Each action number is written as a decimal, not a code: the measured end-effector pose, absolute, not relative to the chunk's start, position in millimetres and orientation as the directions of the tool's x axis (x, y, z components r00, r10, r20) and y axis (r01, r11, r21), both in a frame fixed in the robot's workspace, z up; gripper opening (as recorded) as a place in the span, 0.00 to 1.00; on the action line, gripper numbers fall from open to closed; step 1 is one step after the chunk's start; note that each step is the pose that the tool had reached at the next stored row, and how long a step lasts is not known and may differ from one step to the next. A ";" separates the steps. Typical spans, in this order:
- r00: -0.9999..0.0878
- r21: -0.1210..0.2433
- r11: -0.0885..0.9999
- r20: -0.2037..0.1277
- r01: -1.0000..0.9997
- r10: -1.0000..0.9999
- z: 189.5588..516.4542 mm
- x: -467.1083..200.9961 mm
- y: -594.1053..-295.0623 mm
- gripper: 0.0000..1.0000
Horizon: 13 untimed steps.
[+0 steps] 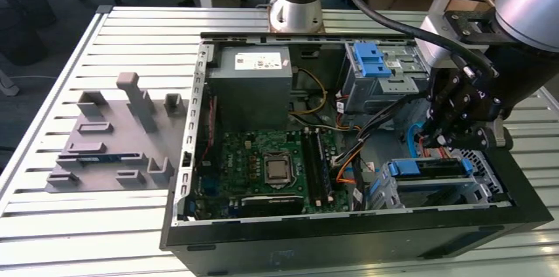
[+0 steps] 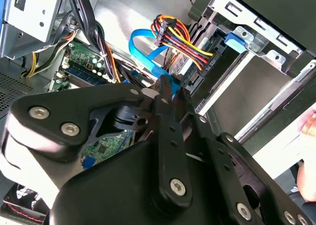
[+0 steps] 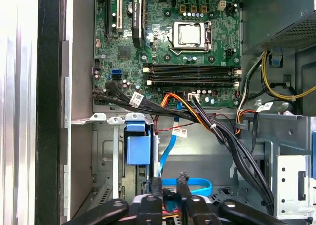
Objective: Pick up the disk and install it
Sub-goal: 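Insert the second disk wire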
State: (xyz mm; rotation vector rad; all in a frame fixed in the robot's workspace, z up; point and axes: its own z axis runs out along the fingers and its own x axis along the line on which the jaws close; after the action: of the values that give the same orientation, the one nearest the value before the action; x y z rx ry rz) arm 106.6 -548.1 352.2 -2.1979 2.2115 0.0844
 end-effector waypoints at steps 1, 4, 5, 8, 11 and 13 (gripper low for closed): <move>-0.007 0.022 0.006 -0.054 -1.000 -0.999 352.2 106.6 -548.1 0.26; -0.007 0.022 0.006 -0.054 -1.000 -0.999 352.4 106.6 -548.1 0.33; -0.007 0.022 0.006 -0.054 -1.000 -0.999 352.6 106.6 -548.1 0.33; -0.007 0.022 0.006 -0.054 -1.000 -0.999 353.0 106.6 -548.1 0.40; -0.007 0.022 0.006 -0.054 -1.000 -0.999 353.7 106.6 -548.1 0.46; -0.007 0.022 0.006 -0.054 -1.000 -0.999 353.9 106.6 -548.1 0.58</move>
State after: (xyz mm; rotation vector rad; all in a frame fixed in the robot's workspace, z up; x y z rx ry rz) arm 106.6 -548.1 353.9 -2.1977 2.2115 0.0844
